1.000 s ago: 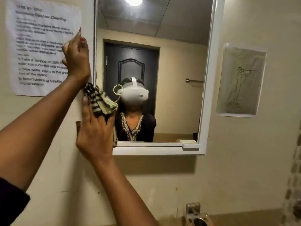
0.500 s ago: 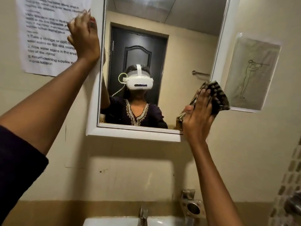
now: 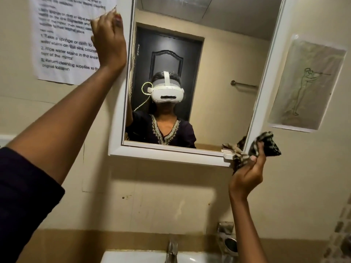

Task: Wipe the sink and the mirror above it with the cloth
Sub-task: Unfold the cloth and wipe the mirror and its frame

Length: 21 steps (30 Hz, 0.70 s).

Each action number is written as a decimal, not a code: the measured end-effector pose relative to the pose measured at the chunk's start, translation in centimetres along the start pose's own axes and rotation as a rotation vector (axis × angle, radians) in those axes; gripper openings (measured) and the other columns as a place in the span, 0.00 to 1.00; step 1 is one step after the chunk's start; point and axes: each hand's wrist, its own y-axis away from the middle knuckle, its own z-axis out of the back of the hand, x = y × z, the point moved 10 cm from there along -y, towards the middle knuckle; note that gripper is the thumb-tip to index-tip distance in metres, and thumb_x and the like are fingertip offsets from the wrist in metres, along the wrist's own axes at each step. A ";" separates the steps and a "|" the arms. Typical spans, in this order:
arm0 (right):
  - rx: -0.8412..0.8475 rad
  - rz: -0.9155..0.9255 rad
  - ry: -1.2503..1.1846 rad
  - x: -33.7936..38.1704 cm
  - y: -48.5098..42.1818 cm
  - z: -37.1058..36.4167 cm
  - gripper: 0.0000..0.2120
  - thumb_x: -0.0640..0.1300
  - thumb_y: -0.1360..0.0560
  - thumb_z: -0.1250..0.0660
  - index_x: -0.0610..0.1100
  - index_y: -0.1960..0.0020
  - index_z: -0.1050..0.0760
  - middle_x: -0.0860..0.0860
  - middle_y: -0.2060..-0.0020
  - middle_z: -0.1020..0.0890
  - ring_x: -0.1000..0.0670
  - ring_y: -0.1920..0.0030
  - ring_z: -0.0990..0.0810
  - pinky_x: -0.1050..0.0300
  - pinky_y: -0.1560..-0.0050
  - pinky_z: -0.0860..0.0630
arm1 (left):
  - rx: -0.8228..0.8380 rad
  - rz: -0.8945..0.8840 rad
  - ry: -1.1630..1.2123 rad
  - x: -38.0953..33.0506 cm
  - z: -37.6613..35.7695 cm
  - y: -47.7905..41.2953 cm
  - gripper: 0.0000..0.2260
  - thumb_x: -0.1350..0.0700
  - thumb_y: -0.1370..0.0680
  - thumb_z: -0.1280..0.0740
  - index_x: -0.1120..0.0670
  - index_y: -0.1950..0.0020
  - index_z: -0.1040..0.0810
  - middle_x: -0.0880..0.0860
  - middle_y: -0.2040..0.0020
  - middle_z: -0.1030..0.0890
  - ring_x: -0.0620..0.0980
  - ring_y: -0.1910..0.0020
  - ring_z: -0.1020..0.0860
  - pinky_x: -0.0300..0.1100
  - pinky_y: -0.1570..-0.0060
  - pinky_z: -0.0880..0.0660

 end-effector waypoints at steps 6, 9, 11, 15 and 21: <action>-0.096 -0.005 -0.089 0.6 5.7 -2.4 0.18 0.37 0.20 0.48 0.32 0.32 0.36 0.38 0.30 0.34 0.39 0.27 0.39 0.48 0.25 0.42 | -0.004 -0.015 0.054 -0.5 0.2 0.3 0.18 0.51 0.19 0.48 0.58 0.34 0.29 0.57 0.37 0.25 0.52 0.35 0.31 0.36 0.40 0.35; 0.114 0.224 -0.050 5.1 8.7 -7.3 0.18 0.37 0.22 0.47 0.37 0.33 0.36 0.42 0.30 0.34 0.46 0.24 0.45 0.55 0.24 0.50 | -0.012 -0.016 0.054 -0.5 0.2 0.3 0.18 0.51 0.19 0.48 0.58 0.34 0.30 0.57 0.36 0.26 0.51 0.35 0.31 0.34 0.40 0.37; 0.282 0.457 0.047 9.0 12.1 -11.1 0.22 0.34 0.28 0.45 0.40 0.34 0.34 0.47 0.34 0.31 0.48 0.28 0.37 0.51 0.25 0.49 | -0.015 -0.026 0.041 -0.5 0.1 0.3 0.18 0.51 0.19 0.48 0.58 0.34 0.30 0.57 0.36 0.25 0.51 0.35 0.31 0.32 0.42 0.37; 0.421 0.759 0.195 15.6 17.7 -16.5 0.24 0.41 0.31 0.41 0.47 0.35 0.31 0.52 0.42 0.21 0.46 0.54 0.29 0.50 0.43 0.35 | -0.021 -0.079 0.025 -0.7 -0.1 0.3 0.19 0.50 0.19 0.49 0.58 0.36 0.28 0.57 0.39 0.23 0.52 0.37 0.30 0.35 0.42 0.36; 0.482 1.237 0.184 20.2 22.5 -19.2 0.12 0.40 0.23 0.37 0.49 0.42 0.21 0.50 0.49 0.17 0.47 0.54 0.23 0.47 0.38 0.29 | -0.034 -0.089 0.031 0.7 -0.7 -0.4 0.23 0.47 0.20 0.51 0.64 0.41 0.27 0.65 0.44 0.24 0.58 0.43 0.26 0.21 0.59 0.41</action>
